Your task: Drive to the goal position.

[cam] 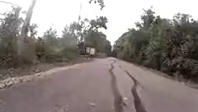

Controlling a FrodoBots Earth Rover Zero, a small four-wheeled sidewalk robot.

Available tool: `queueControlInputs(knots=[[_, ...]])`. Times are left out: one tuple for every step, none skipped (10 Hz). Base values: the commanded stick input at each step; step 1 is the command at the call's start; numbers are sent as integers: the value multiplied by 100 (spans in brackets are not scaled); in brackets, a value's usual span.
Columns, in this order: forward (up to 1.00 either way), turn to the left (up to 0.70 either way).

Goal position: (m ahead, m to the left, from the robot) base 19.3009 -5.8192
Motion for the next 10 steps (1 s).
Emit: queueControlInputs(knots=[[100, 0], [100, 0], [100, 0], [100, 0], [100, 0], [100, 0], [100, -9], [100, -25], [100, -40], [100, -40]])
